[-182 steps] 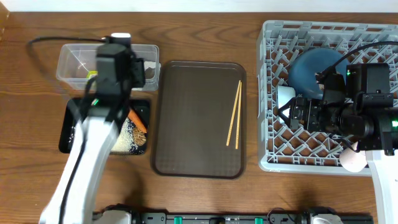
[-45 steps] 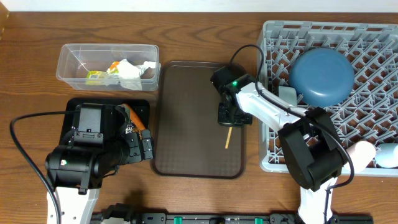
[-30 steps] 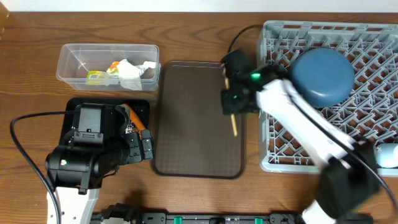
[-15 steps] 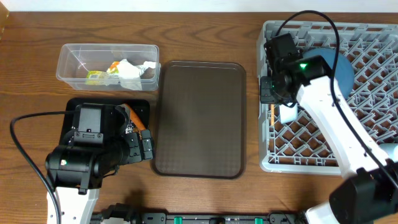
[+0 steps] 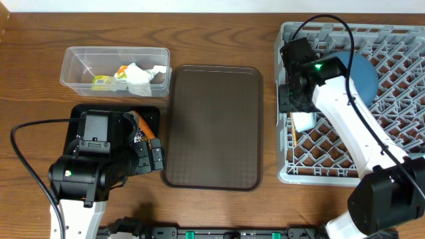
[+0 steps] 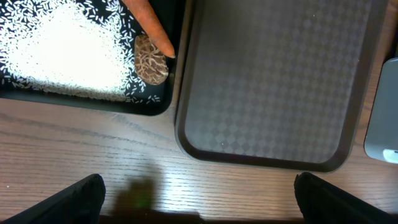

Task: Sort waste into correct bins and load items into the dishwasher rack
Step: 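Grasp the second chopstick and place it in the rack's left edge, then release the chopstick and withdraw the right gripper from the rack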

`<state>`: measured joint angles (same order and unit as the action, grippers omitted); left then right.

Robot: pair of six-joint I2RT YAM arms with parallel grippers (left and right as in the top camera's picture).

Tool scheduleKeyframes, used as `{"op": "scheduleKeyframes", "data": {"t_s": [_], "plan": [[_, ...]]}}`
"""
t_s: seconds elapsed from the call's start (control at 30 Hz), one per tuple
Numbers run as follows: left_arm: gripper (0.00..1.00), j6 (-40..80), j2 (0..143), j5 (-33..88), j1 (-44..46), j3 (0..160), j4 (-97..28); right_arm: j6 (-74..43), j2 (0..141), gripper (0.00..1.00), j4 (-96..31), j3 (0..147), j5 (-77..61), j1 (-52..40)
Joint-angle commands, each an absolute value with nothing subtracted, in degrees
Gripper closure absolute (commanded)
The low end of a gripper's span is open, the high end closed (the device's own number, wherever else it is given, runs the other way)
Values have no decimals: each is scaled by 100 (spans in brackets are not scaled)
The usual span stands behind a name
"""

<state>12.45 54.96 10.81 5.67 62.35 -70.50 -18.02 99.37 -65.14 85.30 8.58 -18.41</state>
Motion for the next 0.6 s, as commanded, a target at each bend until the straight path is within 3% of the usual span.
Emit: {"op": "scheduleKeyframes", "data": {"t_s": [0.0,0.23,0.27,0.3,0.33,0.57], "plan": [[2,1299,5498,1135,558,6259,-7067,-1664,9393,43,-6473,8512,722,-2069],[2,1299,5498,1135,558,6259,-7067,-1662,7929,38,-6453,8512,725,-2733],[2,1299,5498,1135,558,6259,-7067,-1664,7686,32,-6466,8512,725,-2842],[2,1299,5498,1135,558,6259,-7070,-1664,7487,12,-6484,8512,725,-2923],[2,1299,5498,1135,558,6259,-7067,-1667,7288,1,-6493,8512,716,-2995],[2,1299,5498,1135,558,6259,-7067,-1664,6215,1,-6593,8512,272,-3238]]}}
